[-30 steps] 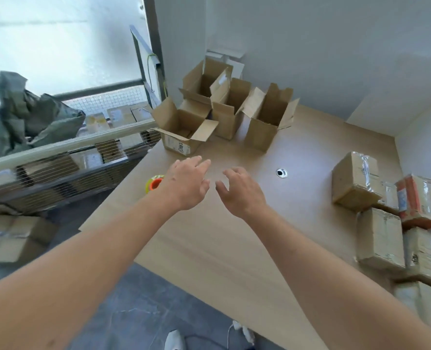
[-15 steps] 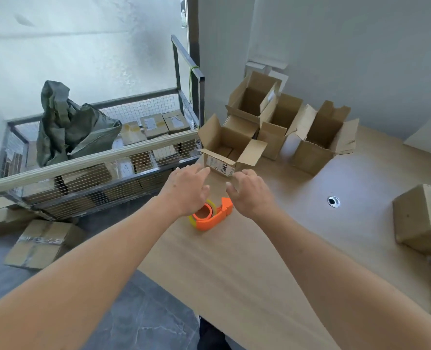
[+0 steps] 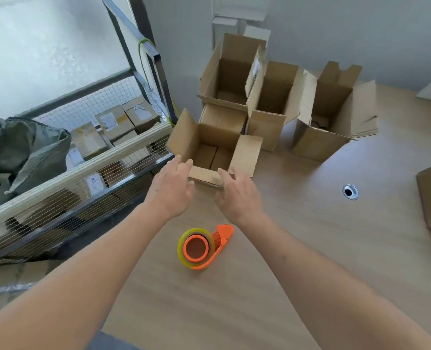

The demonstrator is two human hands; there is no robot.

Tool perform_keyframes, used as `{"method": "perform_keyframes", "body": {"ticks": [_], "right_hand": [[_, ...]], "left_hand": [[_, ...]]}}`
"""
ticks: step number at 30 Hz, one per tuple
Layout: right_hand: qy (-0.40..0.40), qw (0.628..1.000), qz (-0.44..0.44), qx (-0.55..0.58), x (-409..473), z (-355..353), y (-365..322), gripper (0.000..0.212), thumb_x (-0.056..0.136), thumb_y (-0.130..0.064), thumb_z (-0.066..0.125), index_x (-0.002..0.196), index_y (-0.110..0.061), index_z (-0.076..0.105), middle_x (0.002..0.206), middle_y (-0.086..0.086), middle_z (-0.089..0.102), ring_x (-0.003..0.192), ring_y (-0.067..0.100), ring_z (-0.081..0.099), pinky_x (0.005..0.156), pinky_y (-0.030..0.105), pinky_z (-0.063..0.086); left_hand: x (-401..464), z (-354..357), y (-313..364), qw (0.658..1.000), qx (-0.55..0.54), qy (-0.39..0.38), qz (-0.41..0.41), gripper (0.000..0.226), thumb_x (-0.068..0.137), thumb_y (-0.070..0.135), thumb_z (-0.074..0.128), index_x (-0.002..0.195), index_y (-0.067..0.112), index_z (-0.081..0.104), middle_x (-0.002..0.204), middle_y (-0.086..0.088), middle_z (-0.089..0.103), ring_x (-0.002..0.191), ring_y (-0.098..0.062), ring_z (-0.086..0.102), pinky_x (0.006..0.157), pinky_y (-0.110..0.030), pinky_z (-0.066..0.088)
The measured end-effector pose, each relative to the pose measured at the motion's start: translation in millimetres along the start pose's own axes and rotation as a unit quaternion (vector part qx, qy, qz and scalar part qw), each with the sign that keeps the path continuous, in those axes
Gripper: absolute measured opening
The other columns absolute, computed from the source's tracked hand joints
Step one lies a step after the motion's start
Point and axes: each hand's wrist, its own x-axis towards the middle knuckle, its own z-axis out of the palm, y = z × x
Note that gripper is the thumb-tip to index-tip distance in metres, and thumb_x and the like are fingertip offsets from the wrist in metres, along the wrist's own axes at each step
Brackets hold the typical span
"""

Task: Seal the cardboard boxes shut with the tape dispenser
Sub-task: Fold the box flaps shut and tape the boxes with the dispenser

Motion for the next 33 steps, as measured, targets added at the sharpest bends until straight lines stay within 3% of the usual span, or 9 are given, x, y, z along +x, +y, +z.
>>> {"method": "perform_keyframes", "body": {"ticks": [2, 6, 11, 14, 17, 21, 25, 33], "right_hand": [[0.018, 0.999, 0.007, -0.03, 8, 10, 2, 0.06, 0.087, -0.016, 0.069, 0.145, -0.024, 0.052, 0.142, 0.015, 0.048, 0.133, 0.032, 0.045, 0.102, 0.038, 0.045], [0.06, 0.997, 0.045, -0.024, 15, 26, -3, 0.034, 0.084, -0.005, 0.073, 0.114, -0.022, 0.074, 0.139, 0.017, 0.058, 0.126, 0.033, 0.055, 0.094, 0.04, 0.051], [0.058, 0.993, 0.057, 0.085, 16, 29, -13, 0.024, 0.089, -0.002, 0.064, 0.111, -0.011, 0.07, 0.138, 0.015, 0.056, 0.126, 0.033, 0.054, 0.096, 0.043, 0.05], [0.071, 0.988, 0.053, 0.123, 7, 34, -18, 0.015, 0.086, -0.003, 0.061, 0.095, -0.015, 0.06, 0.112, 0.005, 0.057, 0.098, 0.029, 0.057, 0.078, 0.044, 0.054], [0.073, 0.986, 0.074, 0.128, 0, 41, -23, 0.025, 0.083, 0.002, 0.065, 0.086, -0.02, 0.054, 0.098, -0.001, 0.054, 0.088, 0.022, 0.052, 0.07, 0.038, 0.051], [0.08, 0.981, 0.108, 0.141, -2, 41, -32, 0.038, 0.079, 0.006, 0.07, 0.079, -0.026, 0.049, 0.085, -0.004, 0.053, 0.079, 0.019, 0.051, 0.063, 0.027, 0.039], [0.103, 0.983, 0.099, 0.118, -12, 31, -35, 0.033, 0.073, 0.014, 0.064, 0.077, -0.016, 0.051, 0.081, 0.002, 0.054, 0.073, 0.025, 0.051, 0.059, 0.041, 0.048], [0.128, 0.978, 0.122, 0.105, -68, -10, -12, 0.023, 0.077, 0.004, 0.067, 0.081, -0.017, 0.056, 0.085, 0.002, 0.057, 0.077, 0.027, 0.054, 0.063, 0.046, 0.051]], "left_hand": [[17, 4, -5, 1.0, 0.003, -0.001, 0.001, 0.06, 0.101, 0.031, 0.05, 0.157, 0.017, 0.031, 0.164, -0.019, 0.019, 0.151, -0.033, 0.021, 0.121, -0.049, 0.028], [42, 6, -12, 1.0, 0.003, -0.025, 0.019, 0.062, 0.1, 0.037, 0.05, 0.157, 0.02, 0.032, 0.166, -0.019, 0.009, 0.153, -0.036, 0.012, 0.123, -0.05, 0.023], [59, -1, -28, 1.0, 0.02, 0.002, 0.018, 0.056, 0.099, 0.048, 0.045, 0.15, 0.026, 0.043, 0.166, -0.016, 0.007, 0.146, -0.039, 0.024, 0.116, -0.052, 0.03], [64, -6, -38, 0.999, 0.042, 0.012, -0.005, 0.043, 0.098, 0.045, 0.044, 0.135, 0.026, 0.054, 0.164, -0.019, 0.01, 0.148, -0.042, 0.019, 0.116, -0.054, 0.027], [66, -14, -43, 0.999, 0.045, -0.022, -0.01, 0.037, 0.099, 0.042, 0.047, 0.127, 0.021, 0.056, 0.156, -0.021, 0.03, 0.139, -0.042, 0.035, 0.11, -0.052, 0.035], [63, -17, -47, 0.996, -0.053, -0.045, 0.051, 0.036, 0.099, 0.015, 0.055, 0.134, 0.009, 0.057, 0.124, -0.012, 0.06, 0.114, -0.032, 0.059, 0.094, -0.041, 0.048], [56, -23, -48, 0.996, -0.07, -0.004, 0.047, 0.027, 0.094, 0.001, 0.051, 0.114, 0.009, 0.067, 0.107, -0.01, 0.067, 0.1, -0.033, 0.063, 0.078, -0.038, 0.048], [23, -34, 5, 0.99, -0.082, 0.029, 0.111, 0.038, 0.093, -0.001, 0.054, 0.129, 0.007, 0.064, 0.117, -0.014, 0.068, 0.11, -0.035, 0.063, 0.093, -0.046, 0.054]]}}
